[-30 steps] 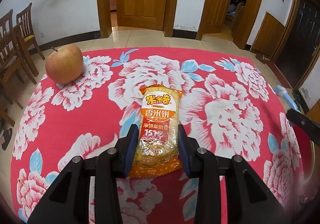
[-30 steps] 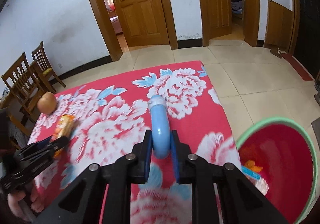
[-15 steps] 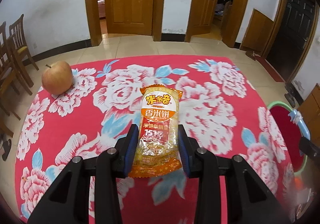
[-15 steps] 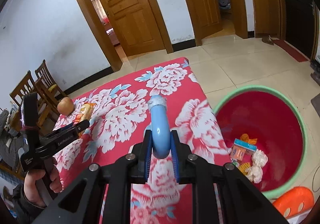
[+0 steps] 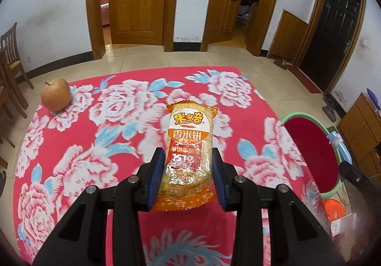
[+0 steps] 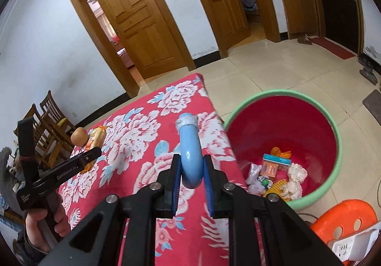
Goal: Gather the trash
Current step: 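Carry the snack packet and blue toy over the red bin, then open both grippers to drop the blue toy and snack packet into the bin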
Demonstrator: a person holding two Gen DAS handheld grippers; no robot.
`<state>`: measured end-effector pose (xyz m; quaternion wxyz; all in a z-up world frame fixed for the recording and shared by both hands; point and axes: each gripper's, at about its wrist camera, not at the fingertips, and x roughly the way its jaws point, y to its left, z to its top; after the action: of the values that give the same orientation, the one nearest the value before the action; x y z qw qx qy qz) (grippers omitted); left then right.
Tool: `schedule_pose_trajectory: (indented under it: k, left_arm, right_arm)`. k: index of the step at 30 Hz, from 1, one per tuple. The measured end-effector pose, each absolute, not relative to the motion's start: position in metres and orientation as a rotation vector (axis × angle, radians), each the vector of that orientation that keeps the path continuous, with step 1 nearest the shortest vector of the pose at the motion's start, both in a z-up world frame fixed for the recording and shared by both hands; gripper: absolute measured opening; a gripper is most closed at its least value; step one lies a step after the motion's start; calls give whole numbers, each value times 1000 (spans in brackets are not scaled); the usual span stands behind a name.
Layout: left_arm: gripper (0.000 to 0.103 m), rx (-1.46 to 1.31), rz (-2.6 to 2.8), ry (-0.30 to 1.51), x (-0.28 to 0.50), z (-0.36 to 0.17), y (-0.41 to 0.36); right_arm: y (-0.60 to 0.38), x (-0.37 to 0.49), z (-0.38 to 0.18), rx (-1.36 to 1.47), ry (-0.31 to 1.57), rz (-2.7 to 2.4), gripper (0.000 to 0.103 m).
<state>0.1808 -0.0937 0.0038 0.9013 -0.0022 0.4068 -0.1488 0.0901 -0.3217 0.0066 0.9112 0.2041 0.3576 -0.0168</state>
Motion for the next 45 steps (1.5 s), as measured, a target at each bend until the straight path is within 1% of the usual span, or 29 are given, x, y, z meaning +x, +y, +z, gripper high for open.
schedule_pose_trajectory:
  k: [10, 25, 27, 29, 31, 32, 36, 45]
  left_arm:
    - [39, 7, -382, 851, 163, 4, -136]
    - [39, 42, -469, 862, 157, 1, -181]
    - [39, 46, -475, 862, 158, 0, -185]
    - [39, 52, -480, 864, 159, -2, -190]
    - [39, 55, -485, 865, 159, -2, -194]
    - [39, 56, -490, 865, 160, -3, -197]
    - [39, 59, -515, 865, 161, -3, -208]
    - [39, 96, -580, 866, 164, -6, -244]
  right_arm:
    - [-359, 72, -1, 469, 724, -111, 20]
    - [-401, 71, -30, 538, 755, -202, 22]
    - [-403, 69, -30, 541, 752, -210, 31]
    - [-404, 66, -28, 538, 738, -222, 37]
    - [-405, 62, -26, 535, 726, -230, 39]
    - [-405, 61, -24, 533, 719, -234, 42]
    - [-405, 54, -16, 522, 690, -265, 57]
    - [-415, 36, -3, 524, 626, -351, 67]
